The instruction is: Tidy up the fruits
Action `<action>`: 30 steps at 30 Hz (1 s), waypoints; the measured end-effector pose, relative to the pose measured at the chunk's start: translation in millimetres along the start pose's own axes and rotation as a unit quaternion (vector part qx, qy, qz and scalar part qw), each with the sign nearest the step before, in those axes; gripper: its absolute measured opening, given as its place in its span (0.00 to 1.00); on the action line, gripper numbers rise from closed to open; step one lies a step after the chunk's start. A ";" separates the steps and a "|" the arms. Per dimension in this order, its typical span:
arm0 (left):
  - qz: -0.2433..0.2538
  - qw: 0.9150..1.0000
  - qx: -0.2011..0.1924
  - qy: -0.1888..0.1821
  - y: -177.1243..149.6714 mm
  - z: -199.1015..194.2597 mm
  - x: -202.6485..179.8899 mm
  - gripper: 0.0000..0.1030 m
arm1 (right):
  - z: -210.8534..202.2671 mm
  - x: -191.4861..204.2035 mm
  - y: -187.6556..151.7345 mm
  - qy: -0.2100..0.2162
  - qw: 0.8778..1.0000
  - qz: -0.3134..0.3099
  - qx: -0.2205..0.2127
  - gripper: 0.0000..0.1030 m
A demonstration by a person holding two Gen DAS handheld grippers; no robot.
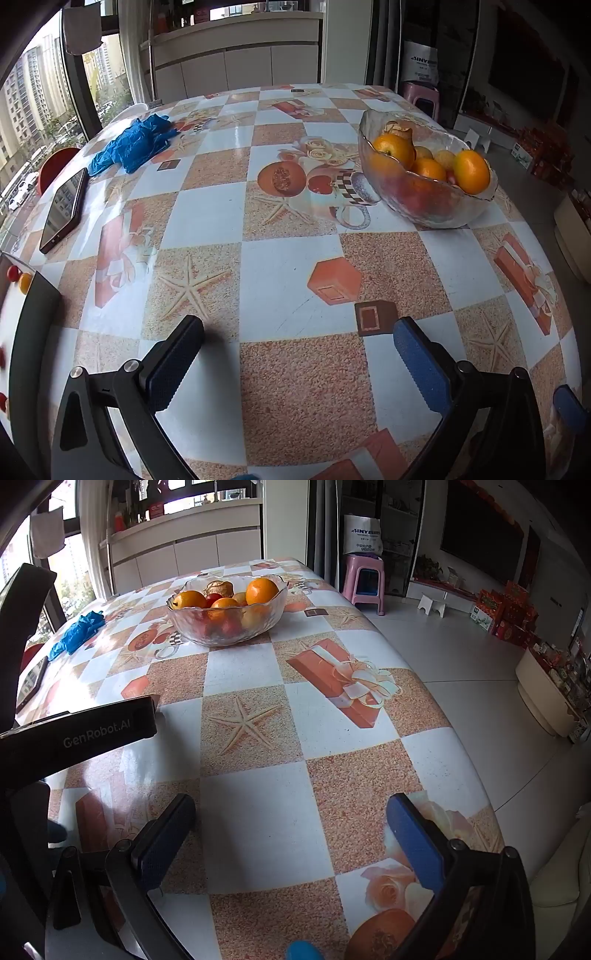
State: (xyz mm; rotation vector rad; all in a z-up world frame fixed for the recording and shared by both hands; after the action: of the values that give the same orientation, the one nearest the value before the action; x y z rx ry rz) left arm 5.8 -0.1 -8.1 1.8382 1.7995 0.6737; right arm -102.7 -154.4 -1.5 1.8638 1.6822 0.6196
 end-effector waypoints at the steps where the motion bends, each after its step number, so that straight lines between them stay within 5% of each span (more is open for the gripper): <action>1: -0.003 1.000 -0.005 -0.003 -0.1 -0.2 -0.2 1.00 | 0.0 0.1 0.0 -0.001 1.000 -0.001 0.000 1.00; 30: -0.009 1.000 -0.005 -0.011 -0.1 -0.2 0.3 1.00 | -0.3 0.1 -0.7 0.000 1.000 0.000 0.000 1.00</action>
State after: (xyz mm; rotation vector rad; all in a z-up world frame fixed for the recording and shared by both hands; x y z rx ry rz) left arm 5.6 0.3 -8.0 1.8125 1.7938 0.6528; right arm -103.5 -154.2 -1.7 1.8631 1.6816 0.6200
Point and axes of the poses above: each gripper's, at about its wrist camera, not at the fingertips, and z roughly the way its jaws point, x to its left, y to its top, the point moved 1 cm from there along z, roughly the way its jaws point, and after that the axes turned 5 degrees about -x, right-handed, at the moved point
